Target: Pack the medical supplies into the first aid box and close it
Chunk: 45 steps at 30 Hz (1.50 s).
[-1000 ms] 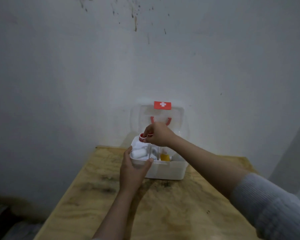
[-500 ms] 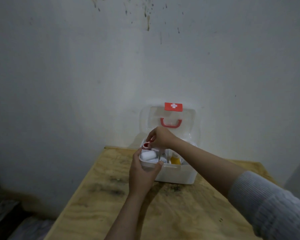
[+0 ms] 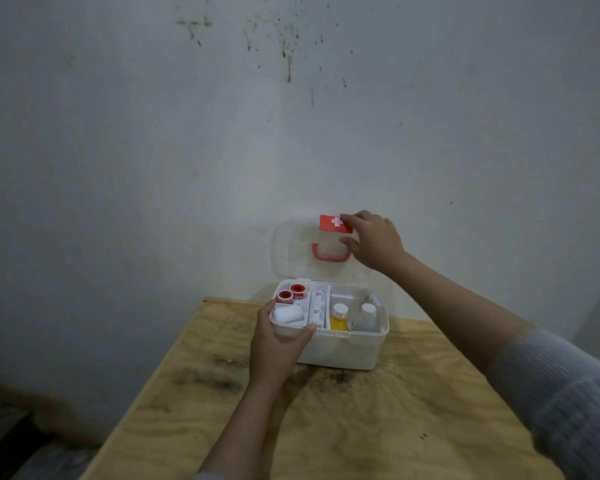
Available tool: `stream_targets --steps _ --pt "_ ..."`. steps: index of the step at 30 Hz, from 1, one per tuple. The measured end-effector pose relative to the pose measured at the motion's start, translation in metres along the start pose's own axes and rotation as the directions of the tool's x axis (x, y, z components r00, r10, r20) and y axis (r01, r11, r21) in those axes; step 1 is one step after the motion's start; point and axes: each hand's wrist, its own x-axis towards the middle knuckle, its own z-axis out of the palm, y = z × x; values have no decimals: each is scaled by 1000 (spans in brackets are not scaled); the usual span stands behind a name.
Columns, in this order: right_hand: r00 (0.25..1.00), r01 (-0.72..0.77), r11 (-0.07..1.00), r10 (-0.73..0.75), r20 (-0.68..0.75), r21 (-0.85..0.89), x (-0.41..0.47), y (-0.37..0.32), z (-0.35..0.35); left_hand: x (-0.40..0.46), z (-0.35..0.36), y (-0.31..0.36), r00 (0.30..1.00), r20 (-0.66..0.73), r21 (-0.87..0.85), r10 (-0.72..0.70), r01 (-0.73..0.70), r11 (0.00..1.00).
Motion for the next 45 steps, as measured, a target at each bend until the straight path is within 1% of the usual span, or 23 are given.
stream_targets --steps 3,7,9,12,15,21,23,25,27,28,30,31,33,35,37,39,41,43,44,45 --pt "989 87 993 -77 -128 76 -16 -4 -3 0 0 3 1000 19 -2 -5 5 1000" --pt "973 159 977 -132 -188 139 -54 -6 -9 1 -1 4 998 62 26 5 -7 1000" --pt "966 190 971 -159 -206 144 -79 -8 -8 1 -2 6 998 68 75 17 -22 997" --pt "962 210 968 -179 -205 139 -112 -12 0 -4 -3 13 1000 26 185 -7 2 983" --pt "961 220 969 -196 -195 109 -138 -16 11 -15 -5 17 999 -9 260 36 -33 965" --pt "963 258 955 -242 -116 148 -172 -16 30 -24 -21 13 982 80 370 172 -190 909" --pt "967 246 953 -229 -111 177 -173 -13 30 -19 -24 13 968 150 381 199 -242 892" --pt "978 200 953 -178 -113 229 -167 -10 29 -10 -24 15 942 237 429 237 -321 844" --pt "993 121 959 -112 -49 257 -158 -9 30 -1 -20 16 914 308 502 265 -393 771" --pt "997 79 964 -83 6 256 -155 -9 32 2 -17 16 910 320 519 265 -402 754" --pt "996 36 968 -57 74 250 -153 -11 38 3 -13 16 920 272 518 283 -388 763" --pt "996 37 965 -56 64 259 -155 -12 41 3 -11 15 923 227 518 311 -385 764" --pt "997 76 962 -71 -29 261 -158 -12 47 2 -7 14 913 169 522 370 -402 752" --pt "990 109 965 -84 -113 239 -158 -13 51 3 -4 13 904 164 534 396 -419 734" --pt "987 111 968 -82 -136 226 -157 -13 55 7 -4 13 905 162 545 394 -415 728" --pt "991 98 970 -74 -115 221 -156 -12 55 7 -4 12 903 168 548 396 -419 724" --pt "997 65 971 -57 -43 229 -155 -10 57 5 -1 11 909 187 555 372 -411 724" --pt "999 26 959 -34 25 284 -154 -12 50 6 -1 19 921 203 555 331 -387 736" --pt "999 -11 938 -4 43 347 -154 -15 41 6 -2 22 929 211 560 305 -371 741" --pt "999 -40 904 39 10 426 -153 -15 33 3 -2 19 922 222 554 316 -386 737"
